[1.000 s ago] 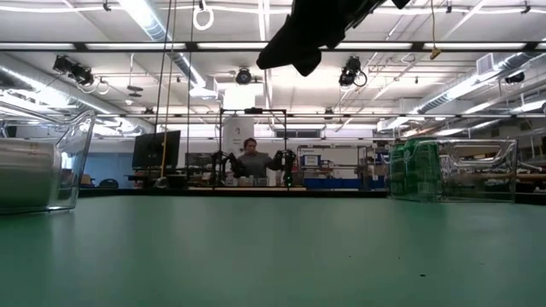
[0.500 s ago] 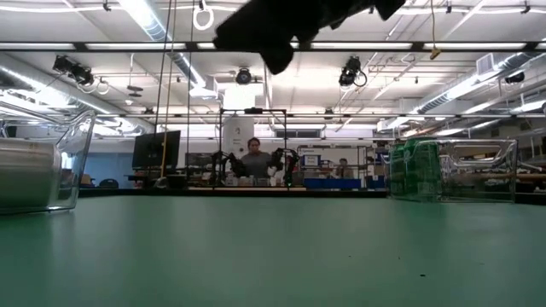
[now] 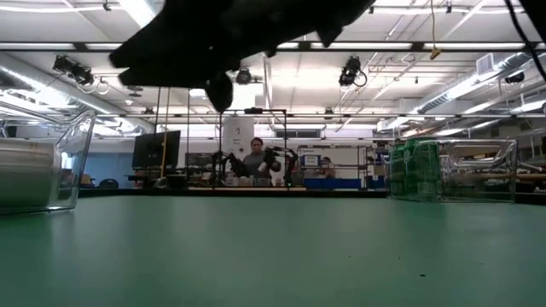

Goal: Sort soda cans
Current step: Move the left transparent bin to the center of the table

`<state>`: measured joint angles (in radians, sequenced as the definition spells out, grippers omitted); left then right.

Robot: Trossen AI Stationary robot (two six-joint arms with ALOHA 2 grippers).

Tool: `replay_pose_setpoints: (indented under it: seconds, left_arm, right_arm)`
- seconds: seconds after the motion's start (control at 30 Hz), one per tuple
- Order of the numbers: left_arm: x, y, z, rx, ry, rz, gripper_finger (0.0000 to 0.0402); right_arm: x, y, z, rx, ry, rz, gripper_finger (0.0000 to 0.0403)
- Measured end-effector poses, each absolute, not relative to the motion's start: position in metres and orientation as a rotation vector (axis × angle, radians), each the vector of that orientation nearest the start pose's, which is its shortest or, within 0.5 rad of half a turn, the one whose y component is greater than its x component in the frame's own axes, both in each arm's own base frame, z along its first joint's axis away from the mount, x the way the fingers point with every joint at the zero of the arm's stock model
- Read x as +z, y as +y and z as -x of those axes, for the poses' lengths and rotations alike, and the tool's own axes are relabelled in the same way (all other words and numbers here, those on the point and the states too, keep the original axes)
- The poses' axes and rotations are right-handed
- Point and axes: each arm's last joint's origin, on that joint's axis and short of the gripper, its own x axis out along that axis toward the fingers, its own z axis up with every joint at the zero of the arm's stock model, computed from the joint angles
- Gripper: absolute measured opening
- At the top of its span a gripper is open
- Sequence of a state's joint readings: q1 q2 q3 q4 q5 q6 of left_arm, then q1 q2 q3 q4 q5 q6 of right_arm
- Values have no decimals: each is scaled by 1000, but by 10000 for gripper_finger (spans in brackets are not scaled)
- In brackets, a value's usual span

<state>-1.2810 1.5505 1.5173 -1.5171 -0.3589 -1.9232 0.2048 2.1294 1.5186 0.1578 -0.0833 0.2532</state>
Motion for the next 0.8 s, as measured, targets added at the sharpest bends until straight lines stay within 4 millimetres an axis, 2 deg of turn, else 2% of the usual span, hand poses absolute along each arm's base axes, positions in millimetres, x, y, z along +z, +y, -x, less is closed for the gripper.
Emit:
replay_pose_setpoints:
  seconds: [0.2, 0.37, 0.6, 0.8]
  left_arm:
    - [324, -243, -86, 474, 1056, 433, 3]
    - [313, -241, -88, 495, 1008, 387, 4]
    - [303, -238, -88, 530, 1010, 361, 3]
    - [303, -237, -90, 530, 995, 355, 3]
  right_arm:
    - [192, 84, -503, 85, 425, -254, 185]
    - [202, 68, -511, -65, 363, -244, 241]
    - [202, 65, -514, -56, 317, -295, 249]
    - [182, 65, -524, -69, 361, -315, 240]
